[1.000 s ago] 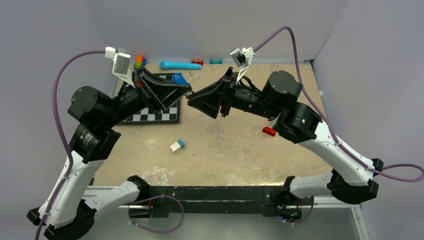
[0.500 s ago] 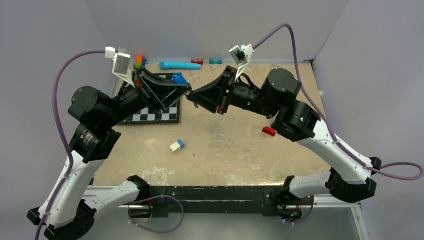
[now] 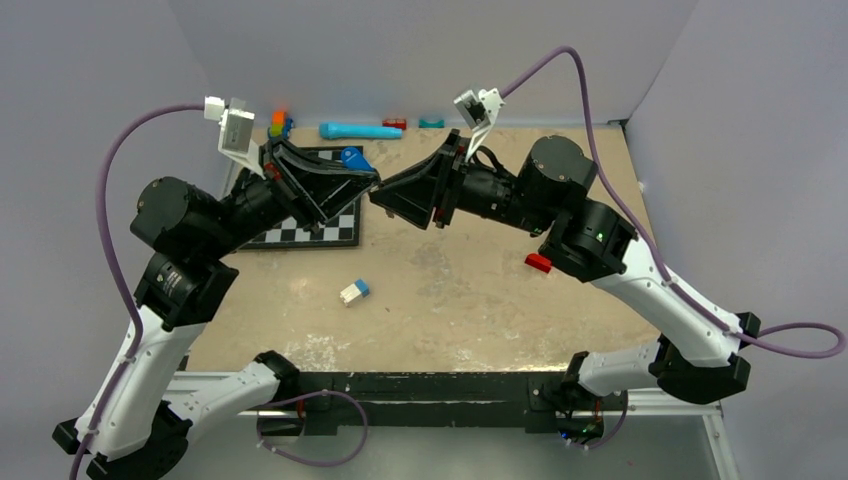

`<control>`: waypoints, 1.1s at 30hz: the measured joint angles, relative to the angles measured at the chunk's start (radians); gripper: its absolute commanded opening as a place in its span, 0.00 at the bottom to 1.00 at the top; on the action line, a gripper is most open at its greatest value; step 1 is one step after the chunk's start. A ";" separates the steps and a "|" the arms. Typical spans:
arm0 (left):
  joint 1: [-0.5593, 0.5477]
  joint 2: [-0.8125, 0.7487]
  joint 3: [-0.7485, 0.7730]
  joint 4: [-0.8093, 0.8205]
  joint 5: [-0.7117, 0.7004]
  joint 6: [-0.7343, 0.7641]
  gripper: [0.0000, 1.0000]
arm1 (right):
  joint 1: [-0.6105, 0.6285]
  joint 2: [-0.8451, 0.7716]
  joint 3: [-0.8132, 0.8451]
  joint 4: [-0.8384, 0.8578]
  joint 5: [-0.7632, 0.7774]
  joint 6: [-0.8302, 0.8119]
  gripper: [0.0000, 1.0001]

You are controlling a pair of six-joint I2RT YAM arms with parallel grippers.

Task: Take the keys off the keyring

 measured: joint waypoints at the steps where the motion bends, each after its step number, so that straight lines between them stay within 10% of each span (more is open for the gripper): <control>1: 0.000 -0.001 0.000 0.000 0.000 0.000 0.00 | 0.000 0.000 0.004 0.000 0.003 -0.001 0.34; 18: 0.002 -0.002 -0.001 0.007 -0.020 0.000 0.00 | 0.000 0.019 0.050 -0.001 0.014 -0.006 0.00; 33: 0.001 -0.016 -0.026 0.038 -0.066 -0.052 0.00 | 0.000 0.017 0.035 0.036 0.015 0.008 0.13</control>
